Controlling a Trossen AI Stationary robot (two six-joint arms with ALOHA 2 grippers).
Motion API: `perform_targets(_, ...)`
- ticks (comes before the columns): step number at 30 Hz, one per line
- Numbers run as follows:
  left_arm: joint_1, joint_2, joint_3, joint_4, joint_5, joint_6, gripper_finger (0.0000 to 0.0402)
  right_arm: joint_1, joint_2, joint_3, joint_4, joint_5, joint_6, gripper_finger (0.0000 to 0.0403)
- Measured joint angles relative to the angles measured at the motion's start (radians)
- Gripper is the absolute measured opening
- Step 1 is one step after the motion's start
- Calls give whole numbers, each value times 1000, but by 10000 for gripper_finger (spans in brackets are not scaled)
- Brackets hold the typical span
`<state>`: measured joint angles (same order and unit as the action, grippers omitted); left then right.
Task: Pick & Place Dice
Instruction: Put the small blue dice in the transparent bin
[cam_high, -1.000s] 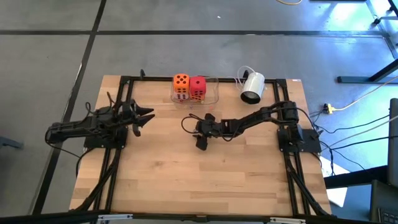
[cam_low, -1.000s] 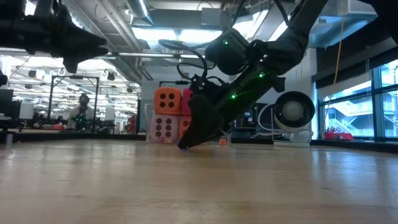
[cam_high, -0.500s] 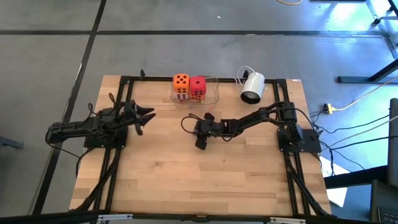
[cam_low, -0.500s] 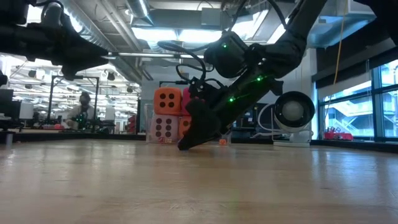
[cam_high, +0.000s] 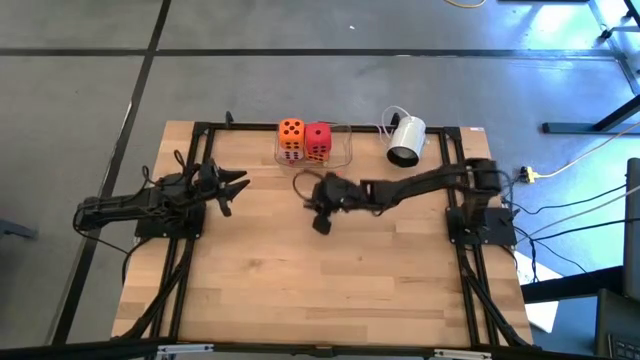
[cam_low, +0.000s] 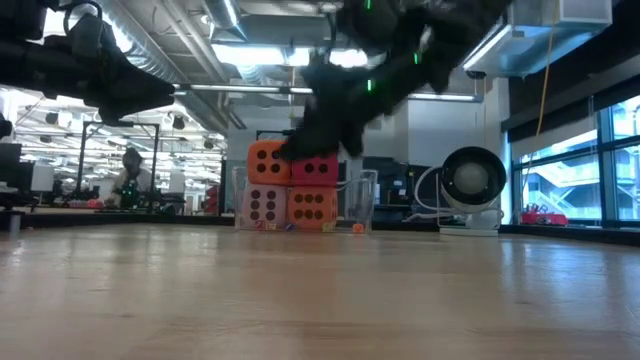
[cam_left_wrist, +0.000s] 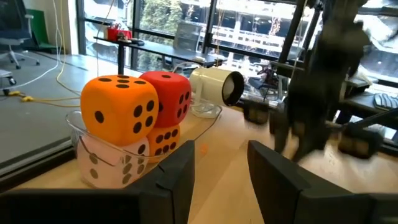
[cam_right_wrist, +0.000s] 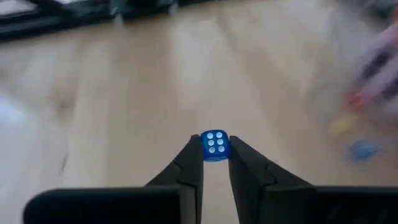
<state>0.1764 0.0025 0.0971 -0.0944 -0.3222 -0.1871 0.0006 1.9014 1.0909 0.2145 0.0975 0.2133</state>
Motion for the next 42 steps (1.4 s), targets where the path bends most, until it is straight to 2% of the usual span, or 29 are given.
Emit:
perform_targets(3,0,0,0,-3,0,0,143,-19,-58,76,-131,49,-57,52)
perform_targets(7,0,0,0,-14,3,-1,145,-74,-97,271,-463,117,-57,52)
perform_targets(12,0,10,0,-15,2,-11,144,-198,-90,486,-845,63,-41,52)
perform_targets(16,0,16,0,-18,3,-12,143,-295,-90,522,-1001,18,-110,52)
perform_targets(23,0,16,0,-24,3,-12,143,-405,-42,467,-995,-10,-238,52)
perform_targets(26,0,16,0,-35,2,-12,144,-417,-11,450,-953,-59,-286,52)
perform_targets(31,0,16,0,-46,2,-12,144,-420,64,448,-940,-69,-330,52)
perform_targets(36,0,16,0,-46,2,-11,144,-436,115,448,-910,-165,-328,52)
perform_targets(42,0,17,0,-46,2,-11,144,-441,128,450,-903,-124,-326,59)
